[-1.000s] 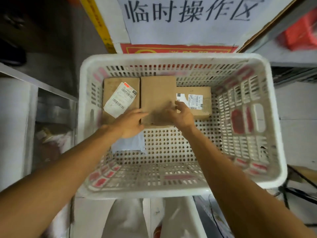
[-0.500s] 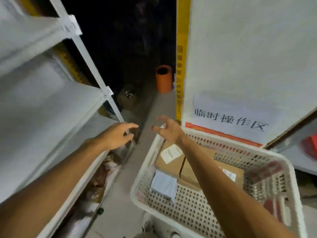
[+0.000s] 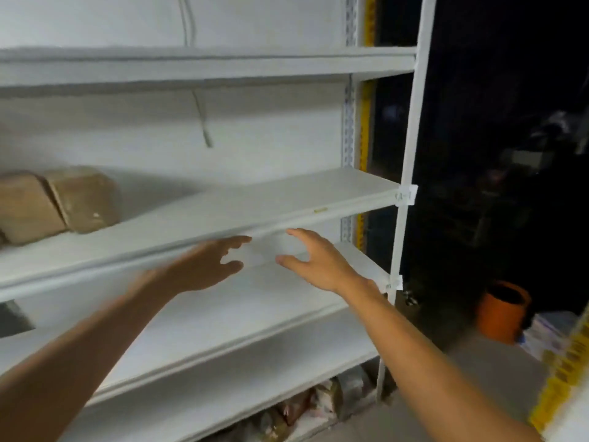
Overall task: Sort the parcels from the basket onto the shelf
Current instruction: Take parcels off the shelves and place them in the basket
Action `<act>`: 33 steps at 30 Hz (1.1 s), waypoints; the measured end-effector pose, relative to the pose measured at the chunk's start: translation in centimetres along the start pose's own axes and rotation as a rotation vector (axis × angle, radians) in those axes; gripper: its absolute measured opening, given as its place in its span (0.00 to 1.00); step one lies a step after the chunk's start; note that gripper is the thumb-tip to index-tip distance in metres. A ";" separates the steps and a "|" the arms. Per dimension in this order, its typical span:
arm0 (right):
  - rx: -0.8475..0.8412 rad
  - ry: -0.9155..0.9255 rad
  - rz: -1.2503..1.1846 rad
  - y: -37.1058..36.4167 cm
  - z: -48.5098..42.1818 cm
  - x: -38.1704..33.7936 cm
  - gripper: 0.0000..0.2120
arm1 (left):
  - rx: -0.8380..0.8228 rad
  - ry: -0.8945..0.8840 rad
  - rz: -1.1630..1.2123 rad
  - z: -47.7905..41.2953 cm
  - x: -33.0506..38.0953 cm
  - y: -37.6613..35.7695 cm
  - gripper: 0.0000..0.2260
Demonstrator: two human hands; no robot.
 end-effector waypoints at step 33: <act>-0.139 0.270 -0.127 -27.6 -38.4 -19.1 0.31 | 0.385 0.329 -0.076 -2.6 -38.7 22.1 0.28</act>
Point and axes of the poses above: each hand's wrist, its own z-axis away from the middle knuckle, its own y-axis out of the back of the hand, x = y × z, the point moved 7 cm from there along -z, towards the middle knuckle, and after that the axes turned 10 degrees about y, right-handed, at the moved point
